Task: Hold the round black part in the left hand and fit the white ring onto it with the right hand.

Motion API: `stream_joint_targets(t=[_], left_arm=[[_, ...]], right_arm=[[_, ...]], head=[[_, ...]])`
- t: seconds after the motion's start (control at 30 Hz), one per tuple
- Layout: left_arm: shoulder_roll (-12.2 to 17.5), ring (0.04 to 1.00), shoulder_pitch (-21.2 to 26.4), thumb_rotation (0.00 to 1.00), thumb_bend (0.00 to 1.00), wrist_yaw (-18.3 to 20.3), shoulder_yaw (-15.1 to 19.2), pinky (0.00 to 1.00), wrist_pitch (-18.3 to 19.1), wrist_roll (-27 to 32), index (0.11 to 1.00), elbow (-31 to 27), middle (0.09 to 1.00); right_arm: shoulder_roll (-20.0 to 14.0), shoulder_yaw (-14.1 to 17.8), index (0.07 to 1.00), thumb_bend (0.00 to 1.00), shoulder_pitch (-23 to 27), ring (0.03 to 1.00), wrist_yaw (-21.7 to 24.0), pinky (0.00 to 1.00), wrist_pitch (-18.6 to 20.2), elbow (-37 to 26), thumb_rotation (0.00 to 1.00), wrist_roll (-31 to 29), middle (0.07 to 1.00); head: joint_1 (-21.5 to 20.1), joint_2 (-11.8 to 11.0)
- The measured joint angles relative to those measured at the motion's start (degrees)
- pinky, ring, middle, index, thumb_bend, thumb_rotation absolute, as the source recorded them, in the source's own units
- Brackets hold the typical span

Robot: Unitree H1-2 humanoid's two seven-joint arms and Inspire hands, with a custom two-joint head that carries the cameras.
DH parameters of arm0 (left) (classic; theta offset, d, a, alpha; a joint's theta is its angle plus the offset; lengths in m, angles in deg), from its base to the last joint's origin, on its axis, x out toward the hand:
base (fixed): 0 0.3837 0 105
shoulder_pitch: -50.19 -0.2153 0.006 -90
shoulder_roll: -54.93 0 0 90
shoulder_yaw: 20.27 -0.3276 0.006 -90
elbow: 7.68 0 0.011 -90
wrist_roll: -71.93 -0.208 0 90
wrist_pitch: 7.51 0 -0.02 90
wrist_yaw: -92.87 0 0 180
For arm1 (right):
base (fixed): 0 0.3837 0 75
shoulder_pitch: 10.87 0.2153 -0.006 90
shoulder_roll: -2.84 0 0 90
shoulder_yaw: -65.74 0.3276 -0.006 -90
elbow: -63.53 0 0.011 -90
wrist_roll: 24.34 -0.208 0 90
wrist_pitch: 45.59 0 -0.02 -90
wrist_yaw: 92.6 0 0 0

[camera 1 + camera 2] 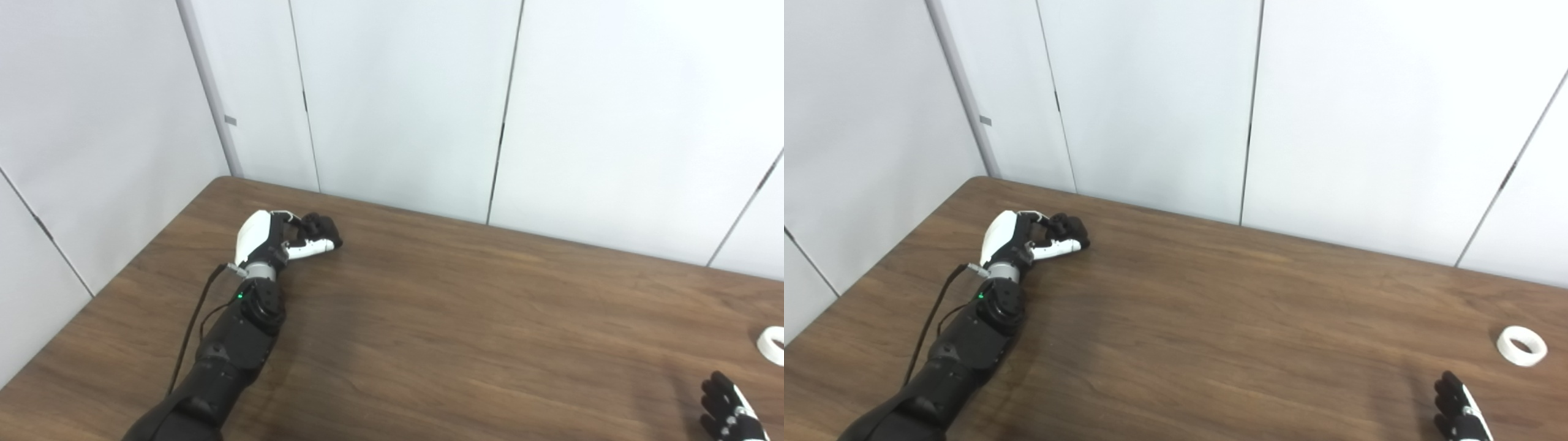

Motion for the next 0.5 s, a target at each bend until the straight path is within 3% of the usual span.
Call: stream_joint_targets(t=[0.1,0.27,0.5], left_arm=[[0.05,0.881,-2.11,0.05,0.52,0.15,-0.57,1.00,-0.05,-0.52,0.485,-3.88,0.767],[0.23,0.889,-6.74,0.06,0.52,0.23,-5.10,1.00,0.47,-7.00,0.485,-12.41,0.769],[-0.15,0.881,-9.88,0.06,0.52,1.09,-6.51,1.00,1.88,-12.42,0.485,-23.20,0.766]], right_arm=[[0.04,-0.08,0.937,0.55,0.00,0.965,-0.06,1.00,-0.02,-0.02,1.00,0.06,0.946],[0.19,-0.51,0.953,0.50,-0.03,0.970,-0.51,1.00,0.04,-0.10,1.00,1.00,0.948],[0.27,-0.83,0.960,0.48,0.00,0.977,-0.91,1.00,0.76,-0.49,1.00,1.32,0.954]], head=[[-0.35,0.00],[-0.35,-0.35],[-0.53,-0.26]])
